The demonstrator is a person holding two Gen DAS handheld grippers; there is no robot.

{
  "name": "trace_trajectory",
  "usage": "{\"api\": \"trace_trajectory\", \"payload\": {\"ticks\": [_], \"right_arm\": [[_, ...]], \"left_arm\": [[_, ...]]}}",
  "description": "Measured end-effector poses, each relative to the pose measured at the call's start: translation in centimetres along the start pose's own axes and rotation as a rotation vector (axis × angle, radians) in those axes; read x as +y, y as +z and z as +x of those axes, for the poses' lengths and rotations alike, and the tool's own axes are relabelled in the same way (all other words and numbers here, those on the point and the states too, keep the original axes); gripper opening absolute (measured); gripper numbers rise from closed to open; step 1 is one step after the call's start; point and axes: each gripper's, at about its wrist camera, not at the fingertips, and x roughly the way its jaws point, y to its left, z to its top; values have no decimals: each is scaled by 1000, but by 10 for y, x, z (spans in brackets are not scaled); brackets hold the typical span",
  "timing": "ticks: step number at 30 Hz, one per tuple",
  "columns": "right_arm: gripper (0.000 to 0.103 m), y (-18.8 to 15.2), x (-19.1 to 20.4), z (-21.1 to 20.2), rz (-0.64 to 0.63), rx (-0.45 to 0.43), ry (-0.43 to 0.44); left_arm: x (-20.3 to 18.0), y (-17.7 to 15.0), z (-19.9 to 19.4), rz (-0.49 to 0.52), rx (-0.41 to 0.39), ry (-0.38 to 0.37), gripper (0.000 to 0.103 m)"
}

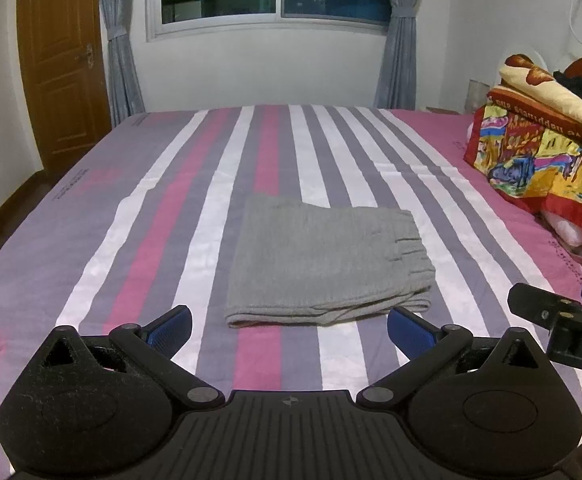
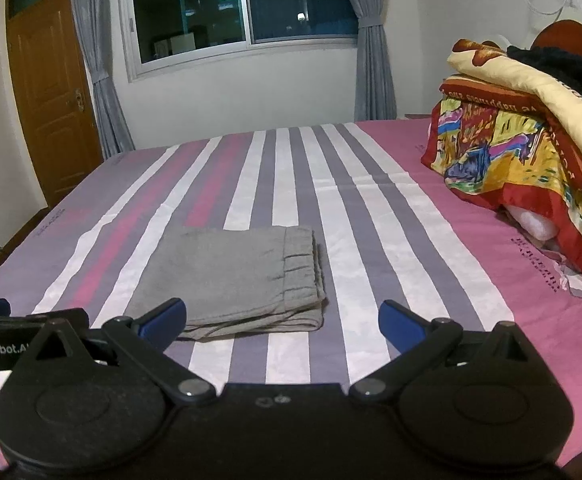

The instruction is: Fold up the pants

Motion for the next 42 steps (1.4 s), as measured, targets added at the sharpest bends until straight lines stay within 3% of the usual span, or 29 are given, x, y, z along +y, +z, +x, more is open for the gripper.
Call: {"api": "trace_trajectory", "payload": {"ticks": [42], "right_arm": [[103, 1, -1, 14, 3, 23, 10]], "left_arm": [[-6, 6, 13, -4, 9, -10, 103]]}}
